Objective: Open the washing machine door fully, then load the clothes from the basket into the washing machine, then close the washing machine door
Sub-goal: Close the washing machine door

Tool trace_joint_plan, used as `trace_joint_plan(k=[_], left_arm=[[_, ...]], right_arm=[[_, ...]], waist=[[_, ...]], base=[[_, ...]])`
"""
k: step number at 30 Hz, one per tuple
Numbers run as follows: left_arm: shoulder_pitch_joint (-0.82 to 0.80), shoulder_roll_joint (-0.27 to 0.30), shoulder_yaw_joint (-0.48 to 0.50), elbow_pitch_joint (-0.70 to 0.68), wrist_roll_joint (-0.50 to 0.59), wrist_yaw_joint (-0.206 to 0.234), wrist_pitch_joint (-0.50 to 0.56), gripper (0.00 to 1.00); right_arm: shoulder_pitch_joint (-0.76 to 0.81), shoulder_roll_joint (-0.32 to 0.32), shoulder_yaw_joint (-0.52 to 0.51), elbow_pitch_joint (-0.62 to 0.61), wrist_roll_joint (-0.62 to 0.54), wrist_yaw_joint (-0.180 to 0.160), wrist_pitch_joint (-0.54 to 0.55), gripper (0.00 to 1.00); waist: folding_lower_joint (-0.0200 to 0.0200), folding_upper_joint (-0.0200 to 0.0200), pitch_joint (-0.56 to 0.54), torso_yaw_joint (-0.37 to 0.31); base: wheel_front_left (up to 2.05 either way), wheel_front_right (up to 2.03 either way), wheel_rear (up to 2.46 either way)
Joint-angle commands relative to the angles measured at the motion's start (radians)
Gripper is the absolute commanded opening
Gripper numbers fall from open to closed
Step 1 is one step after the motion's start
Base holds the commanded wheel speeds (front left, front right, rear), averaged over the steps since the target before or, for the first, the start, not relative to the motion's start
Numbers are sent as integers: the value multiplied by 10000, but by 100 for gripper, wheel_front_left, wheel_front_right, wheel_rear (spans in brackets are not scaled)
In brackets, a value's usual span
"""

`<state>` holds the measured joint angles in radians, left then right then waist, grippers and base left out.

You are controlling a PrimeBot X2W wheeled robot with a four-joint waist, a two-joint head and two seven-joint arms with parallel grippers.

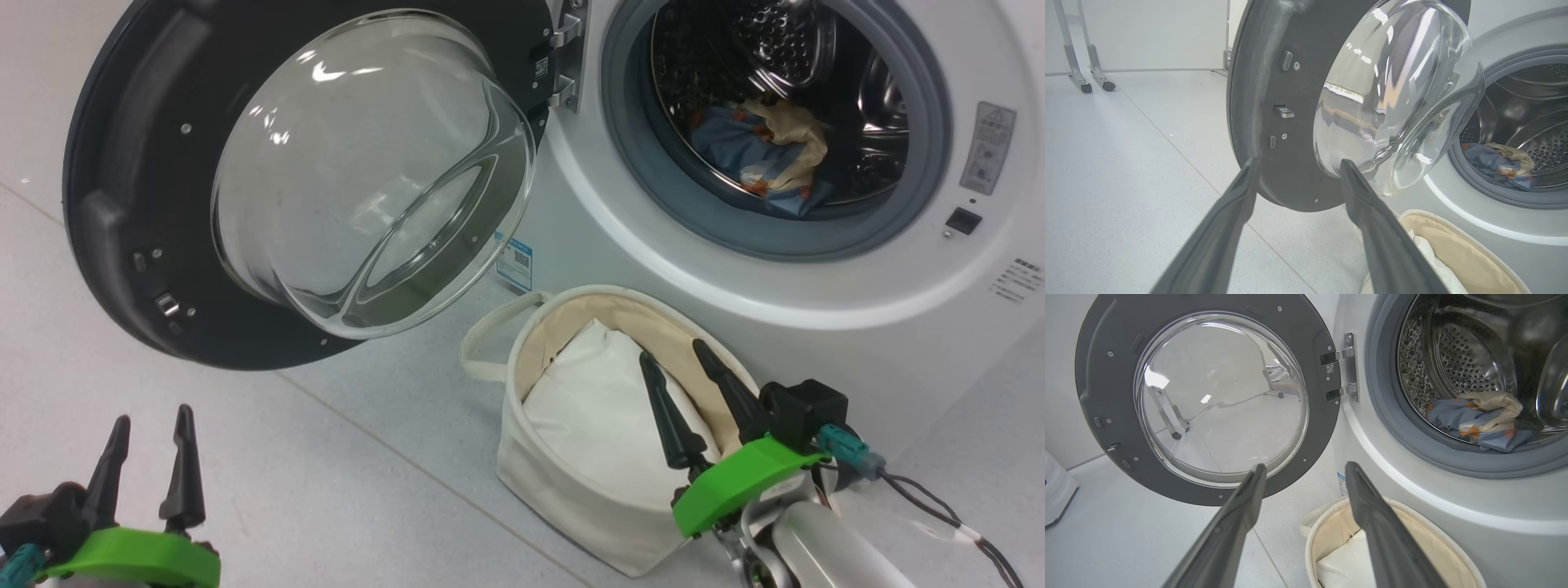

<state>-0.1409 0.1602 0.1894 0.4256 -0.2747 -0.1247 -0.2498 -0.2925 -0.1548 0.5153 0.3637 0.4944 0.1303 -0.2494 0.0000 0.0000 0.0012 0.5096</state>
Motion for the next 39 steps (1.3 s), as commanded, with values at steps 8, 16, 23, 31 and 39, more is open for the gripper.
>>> trace_joint_plan(k=[8, 16, 23, 31, 39], left_arm=[[-277, 220, 337, -310, 176, -44, -120, 100], [-346, 295, 221, -169, 135, -51, -120, 97], [-550, 509, 79, -945, -51, -56, -120, 0], [-2035, 1752, 965, -3475, -3122, -58, 1113, 0], [-4396, 2641, 2458, -578, -5866, 836, 3748, 0]], right_arm=[[-165, 99, -45, -309, 40, 4, -124, 100], [-18, 163, -129, -328, 33, 4, -124, 100], [54, 144, -200, -373, 34, 4, -124, 100], [322, 49, -434, -443, -22, 4, -124, 100], [770, 11, -896, -618, -221, 4, -124, 100]], waist=[[0, 0, -164, -58], [0, 0, -235, -91], [0, 0, -296, -133], [0, 0, -432, -231], [0, 0, -496, -568]], base=[[0, 0, 0], [0, 0, 0], [0, 0, 0], [0, 0, 0], [0, 0, 0]])
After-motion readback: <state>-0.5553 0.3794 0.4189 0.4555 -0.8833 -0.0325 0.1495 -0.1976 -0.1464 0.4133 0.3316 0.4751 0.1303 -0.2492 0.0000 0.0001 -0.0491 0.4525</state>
